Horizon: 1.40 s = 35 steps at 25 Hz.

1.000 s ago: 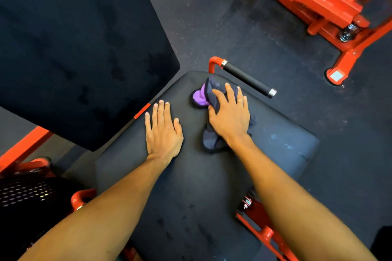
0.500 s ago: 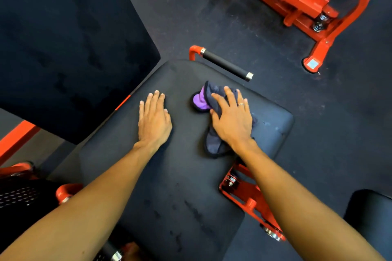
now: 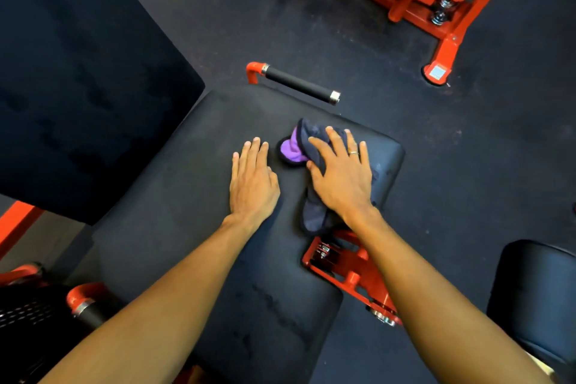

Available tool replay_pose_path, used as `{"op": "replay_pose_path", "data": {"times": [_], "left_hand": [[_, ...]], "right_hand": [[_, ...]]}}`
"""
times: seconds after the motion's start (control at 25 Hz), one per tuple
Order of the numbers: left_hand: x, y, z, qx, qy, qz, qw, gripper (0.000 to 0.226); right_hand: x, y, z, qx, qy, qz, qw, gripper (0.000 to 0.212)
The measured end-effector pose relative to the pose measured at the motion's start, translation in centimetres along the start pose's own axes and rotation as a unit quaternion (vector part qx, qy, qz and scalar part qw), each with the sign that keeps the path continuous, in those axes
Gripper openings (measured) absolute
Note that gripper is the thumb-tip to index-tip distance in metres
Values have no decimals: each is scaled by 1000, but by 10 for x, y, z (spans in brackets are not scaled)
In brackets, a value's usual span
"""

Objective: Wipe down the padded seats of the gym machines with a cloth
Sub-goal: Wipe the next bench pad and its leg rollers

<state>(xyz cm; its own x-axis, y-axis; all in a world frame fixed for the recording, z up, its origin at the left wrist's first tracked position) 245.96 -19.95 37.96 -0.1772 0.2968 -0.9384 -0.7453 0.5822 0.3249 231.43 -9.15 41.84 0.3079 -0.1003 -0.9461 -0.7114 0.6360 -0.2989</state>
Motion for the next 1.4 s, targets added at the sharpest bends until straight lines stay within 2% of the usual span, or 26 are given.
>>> {"op": "replay_pose_path", "data": {"times": [0.16, 0.2, 0.28, 0.4, 0.52, 0.68, 0.8, 0.88, 1.0, 1.08, 1.16, 1.28, 1.4], "left_hand": [[5, 26, 3, 14, 6, -3, 1000, 55], [7, 31, 4, 20, 7, -4, 1000, 54], [10, 39, 7, 29, 4, -11, 999, 54], [7, 44, 9, 12, 6, -2, 1000, 61], [5, 46, 10, 12, 14, -13, 1000, 69], [5, 49, 9, 6, 18, -48, 999, 59], [6, 48, 6, 20, 22, -61, 998, 55], [5, 47, 5, 23, 32, -56, 998, 54], [6, 47, 7, 19, 37, -47, 998, 55], [7, 48, 8, 22, 39, -44, 998, 55], [7, 49, 10, 32, 35, -37, 998, 56], [4, 55, 13, 44, 32, -6, 999, 56], [5, 73, 15, 77, 35, 0, 996, 53]], "right_hand": [[-11, 22, -50, 110, 5, -37, 993, 54], [-7, 14, -56, 109, -5, -39, 993, 55], [3, -8, -45, 43, -25, -27, 998, 56], [0, -2, 18, -40, -13, -19, 999, 54], [-11, 20, 43, -28, -13, -14, 999, 52], [-3, 3, -11, 19, -32, -21, 999, 51], [5, -16, -51, -1, -55, -3, 998, 51], [-3, -3, -54, 1, -33, 4, 999, 51], [-25, 41, -15, 98, 62, -46, 992, 52], [-24, 42, 24, 135, 99, -65, 984, 54], [-15, 18, 49, 95, 100, -50, 989, 54], [-12, -4, 39, 9, 84, -34, 996, 48], [-28, 14, 13, 11, 98, 0, 995, 46]]}}
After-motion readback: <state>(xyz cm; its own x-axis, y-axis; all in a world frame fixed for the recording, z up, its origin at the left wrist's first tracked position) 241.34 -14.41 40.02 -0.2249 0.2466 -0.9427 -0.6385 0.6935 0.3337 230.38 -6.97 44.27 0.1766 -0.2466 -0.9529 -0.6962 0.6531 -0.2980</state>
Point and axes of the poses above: each hand's wrist, its own z-axis away from the middle knuckle, its own x-axis out of the palm, y = z × x, the point moved 10 cm from there along -z, towards the middle knuckle, and after that the axes turned 13 degrees about -z, right-handed, at the moved point
